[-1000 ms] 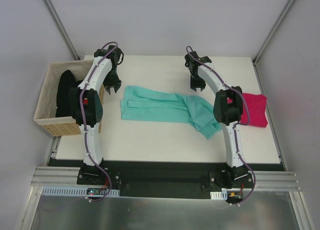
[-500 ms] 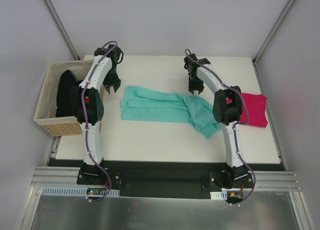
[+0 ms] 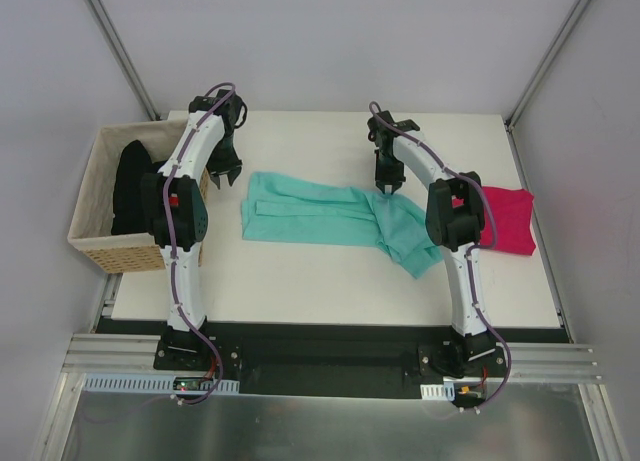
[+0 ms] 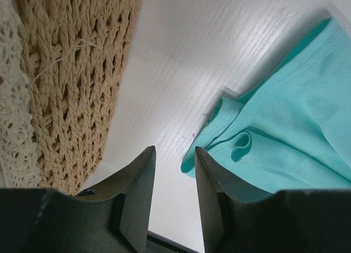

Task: Fold and stack the t-shirts
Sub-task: Fold the other side of the tshirt into a rectangle

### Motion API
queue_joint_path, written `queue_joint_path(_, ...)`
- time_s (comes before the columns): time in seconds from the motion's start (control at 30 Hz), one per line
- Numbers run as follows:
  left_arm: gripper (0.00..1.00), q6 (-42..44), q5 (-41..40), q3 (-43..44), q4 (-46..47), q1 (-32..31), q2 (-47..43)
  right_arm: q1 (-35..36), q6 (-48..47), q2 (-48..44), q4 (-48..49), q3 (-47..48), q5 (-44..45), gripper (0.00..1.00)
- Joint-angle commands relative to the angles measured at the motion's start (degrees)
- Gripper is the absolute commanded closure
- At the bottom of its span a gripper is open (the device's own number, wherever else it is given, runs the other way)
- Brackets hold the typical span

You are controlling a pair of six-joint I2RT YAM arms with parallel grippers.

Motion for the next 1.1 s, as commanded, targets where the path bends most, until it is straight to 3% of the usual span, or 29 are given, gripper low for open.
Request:
queue_joint_path(0.0,0.66,-0.1,-1.0,-0.5,-2.4,0.6,0.4,0.1,1.2,0.4,-0.1,-0.1,-1.4,0.81)
queue_joint_path(0.1,0.66,-0.3,-0.8,-0.7,-2.4,0.6,0.5,0.0,1.2,0.5,0.0,-0.1,-1.3,0.93)
queue_joint_path(0.27,0.66,-0.4,-0.7,-1.0,-2.4,0.6,0.3,-0.1,1.4,0.2,0.0,-0.8,-1.1,0.94)
queue_joint_path(0.37,0.66,-0.7,-1.0,-1.7,-2.3,0.6,-0.2,-0.1,1.3,-0.1,0.0,-1.2,-0.6,0.84)
queue_joint_path(0.5,0.66,-0.7,-1.2,-2.6,-2.2,0.6,-0.5,-0.1,1.0,0.5,0.2,-1.0,-0.4,0.78)
queue_joint_path(0.57,0.66,-0.7,-1.2,-2.8,-2.2,0.6,-0.7,-0.3,1.1,0.7,0.1,-1.0,-0.4,0.7)
queue_joint_path(0.7,0.66,-0.7,-1.3,-2.7,-2.2,0.6,-0.9,-0.6,1.1,1.3,0.3,-0.3,-0.6,0.65)
queue_joint_path(0.83,0.66,-0.6,-1.0,-2.6,-2.3,0.5,-0.7,-1.2,1.4,2.2,0.2,0.4,-0.6,0.8)
queue_joint_path(0.87,0.66,-0.6,-0.9,-2.8,-2.3,0.6,-0.8,-1.5,1.5,2.2,0.2,0.4,-0.9,0.92)
queue_joint_path(0.9,0.66,-0.8,-0.8,-2.9,-2.3,0.6,-0.8,-1.6,1.4,2.6,0.2,0.7,-1.3,0.97)
queue_joint_path(1.07,0.66,-0.8,-0.4,-2.5,-2.4,0.5,-0.5,-2.0,1.4,2.1,0.1,0.5,-1.0,0.99)
